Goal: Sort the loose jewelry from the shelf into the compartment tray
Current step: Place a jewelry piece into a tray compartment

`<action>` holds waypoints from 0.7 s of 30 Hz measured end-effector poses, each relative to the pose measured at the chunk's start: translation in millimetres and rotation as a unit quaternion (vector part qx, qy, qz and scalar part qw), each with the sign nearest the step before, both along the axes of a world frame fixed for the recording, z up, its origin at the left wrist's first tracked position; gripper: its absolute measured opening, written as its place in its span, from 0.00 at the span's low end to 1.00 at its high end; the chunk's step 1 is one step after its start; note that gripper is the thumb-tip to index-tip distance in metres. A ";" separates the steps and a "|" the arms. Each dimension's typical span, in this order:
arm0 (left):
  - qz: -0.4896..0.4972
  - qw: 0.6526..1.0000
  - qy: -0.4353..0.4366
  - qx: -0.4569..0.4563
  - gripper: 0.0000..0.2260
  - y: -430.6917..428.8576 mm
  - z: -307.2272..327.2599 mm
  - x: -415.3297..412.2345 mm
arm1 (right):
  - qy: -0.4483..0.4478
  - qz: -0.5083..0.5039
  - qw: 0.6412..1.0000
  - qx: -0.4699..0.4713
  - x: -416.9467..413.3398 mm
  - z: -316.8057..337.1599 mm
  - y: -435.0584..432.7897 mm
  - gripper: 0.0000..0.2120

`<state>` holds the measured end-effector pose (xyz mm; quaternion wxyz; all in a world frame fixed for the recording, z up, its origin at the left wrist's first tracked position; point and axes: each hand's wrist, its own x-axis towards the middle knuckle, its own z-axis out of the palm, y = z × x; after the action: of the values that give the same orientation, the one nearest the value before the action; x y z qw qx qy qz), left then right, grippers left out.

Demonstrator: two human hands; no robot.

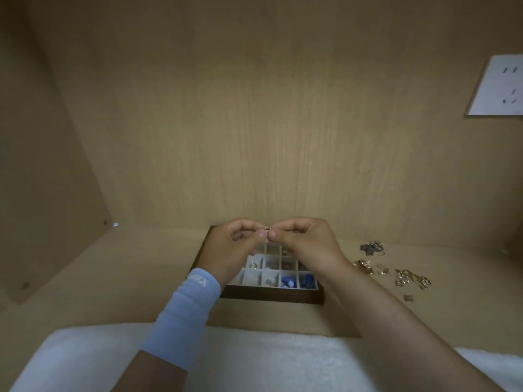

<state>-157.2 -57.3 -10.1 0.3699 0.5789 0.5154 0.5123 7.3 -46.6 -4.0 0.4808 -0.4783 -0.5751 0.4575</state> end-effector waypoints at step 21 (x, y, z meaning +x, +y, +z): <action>0.075 0.929 0.363 0.018 0.08 -8.2 -46.3 -88.4 | -0.582 0.089 0.774 0.231 -108.9 -29.6 9.4 0.10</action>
<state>-245.6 -65.6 -56.4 0.1073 0.6916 0.6470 0.3027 -101.7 -37.2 -33.6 0.1077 -0.4745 -0.8735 -0.0145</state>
